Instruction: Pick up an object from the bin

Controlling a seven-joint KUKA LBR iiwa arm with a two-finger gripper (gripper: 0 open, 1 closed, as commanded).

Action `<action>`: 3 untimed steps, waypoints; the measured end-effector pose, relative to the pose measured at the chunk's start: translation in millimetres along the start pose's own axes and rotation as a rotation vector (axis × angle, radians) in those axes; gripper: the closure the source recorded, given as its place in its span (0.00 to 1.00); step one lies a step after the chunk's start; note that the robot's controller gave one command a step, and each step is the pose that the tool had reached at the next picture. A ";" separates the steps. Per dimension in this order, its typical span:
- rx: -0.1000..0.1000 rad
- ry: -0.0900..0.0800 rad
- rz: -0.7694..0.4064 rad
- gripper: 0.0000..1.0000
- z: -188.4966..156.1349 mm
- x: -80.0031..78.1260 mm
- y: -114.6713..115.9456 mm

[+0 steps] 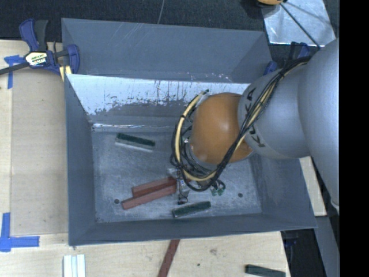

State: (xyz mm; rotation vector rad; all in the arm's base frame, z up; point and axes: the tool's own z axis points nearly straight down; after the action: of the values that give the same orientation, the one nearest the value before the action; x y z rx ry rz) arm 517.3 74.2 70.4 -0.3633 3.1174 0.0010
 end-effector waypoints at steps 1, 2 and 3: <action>0.000 0.000 0.001 1.00 0.0 0.0 -0.1; -0.001 0.007 0.002 1.00 -54.6 -6.9 -27.0; 0.003 0.005 0.053 1.00 -109.8 8.0 0.5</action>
Offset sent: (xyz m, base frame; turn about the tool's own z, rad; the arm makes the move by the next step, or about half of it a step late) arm 0.0263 -0.0465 0.1058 0.0056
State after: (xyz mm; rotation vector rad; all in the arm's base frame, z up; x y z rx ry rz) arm 509.0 72.8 180.1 -0.2809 3.1303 -0.0039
